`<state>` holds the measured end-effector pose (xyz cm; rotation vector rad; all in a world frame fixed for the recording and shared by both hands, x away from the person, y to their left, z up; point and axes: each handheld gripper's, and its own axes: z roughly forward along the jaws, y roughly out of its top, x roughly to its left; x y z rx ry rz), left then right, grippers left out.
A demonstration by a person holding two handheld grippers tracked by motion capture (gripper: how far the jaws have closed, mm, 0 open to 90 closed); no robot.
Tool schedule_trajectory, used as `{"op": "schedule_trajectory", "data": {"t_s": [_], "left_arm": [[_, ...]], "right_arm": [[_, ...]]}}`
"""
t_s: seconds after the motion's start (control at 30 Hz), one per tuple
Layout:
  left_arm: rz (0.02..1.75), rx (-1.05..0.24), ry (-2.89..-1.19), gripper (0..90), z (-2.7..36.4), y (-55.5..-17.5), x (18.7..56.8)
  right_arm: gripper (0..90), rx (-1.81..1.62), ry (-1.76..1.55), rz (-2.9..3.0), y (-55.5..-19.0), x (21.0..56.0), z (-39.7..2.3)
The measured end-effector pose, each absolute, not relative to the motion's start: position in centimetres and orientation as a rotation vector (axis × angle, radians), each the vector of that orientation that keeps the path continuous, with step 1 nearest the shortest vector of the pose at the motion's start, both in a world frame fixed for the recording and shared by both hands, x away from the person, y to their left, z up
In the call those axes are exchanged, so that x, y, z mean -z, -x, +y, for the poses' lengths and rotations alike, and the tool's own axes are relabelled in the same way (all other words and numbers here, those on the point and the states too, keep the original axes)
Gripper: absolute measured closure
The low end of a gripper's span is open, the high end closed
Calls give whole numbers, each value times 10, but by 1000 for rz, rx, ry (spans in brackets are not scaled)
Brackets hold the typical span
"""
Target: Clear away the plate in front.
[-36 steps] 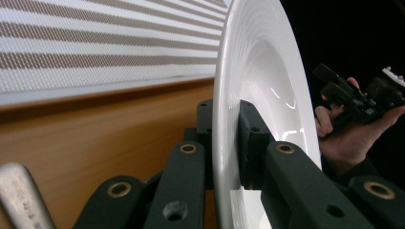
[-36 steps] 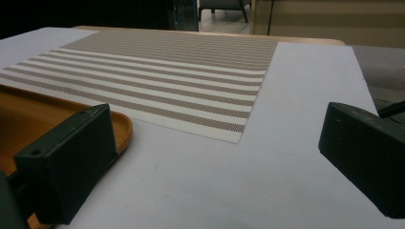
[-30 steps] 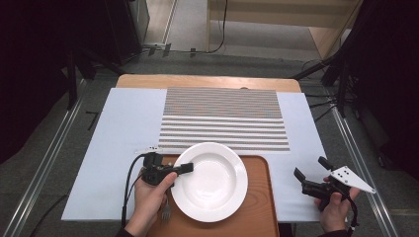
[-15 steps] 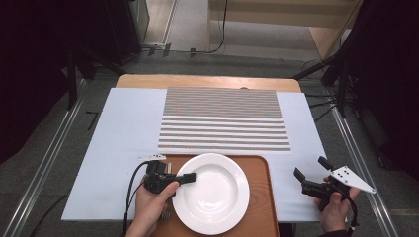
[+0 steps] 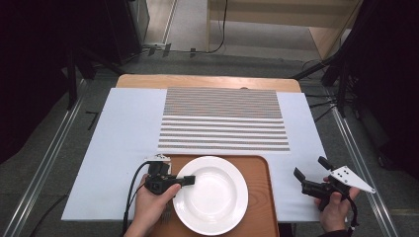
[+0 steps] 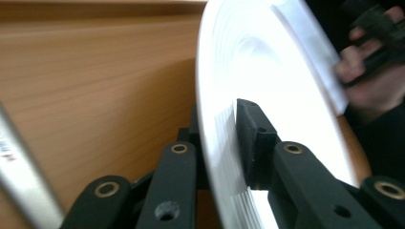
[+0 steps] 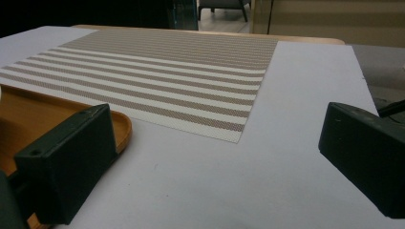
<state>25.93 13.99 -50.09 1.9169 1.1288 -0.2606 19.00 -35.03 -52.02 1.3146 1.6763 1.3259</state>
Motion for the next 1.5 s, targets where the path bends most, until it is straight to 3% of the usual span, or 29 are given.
{"op": "schedule_trajectory", "data": {"t_s": [0.1,0.2,0.33,0.5,0.63,0.87,1.17,1.5], "left_arm": [[1145,203,-1975,729,139,-259,503],[1176,133,-1995,604,140,-259,502],[1178,63,-1993,534,140,-259,499],[1172,-31,-2017,558,137,-256,497],[1155,-18,-2016,628,138,-256,497],[1140,-39,-2006,628,140,-254,496],[1085,-112,-1920,360,151,-251,488],[1012,-149,-1845,152,167,-249,481]], "right_arm": [[0,-1326,-1313,1677,-190,520,-350],[0,-1326,-1315,1676,-190,520,-350],[0,-1325,-1314,1678,-190,520,-350],[0,-1324,-1314,1678,-190,520,-350],[0,-1324,-1317,1676,-190,520,-350],[0,-1325,-1316,1676,-190,520,-351],[0,-1326,-1315,1675,-190,520,-351],[0,-1326,-1315,1675,-190,520,-350]]}}
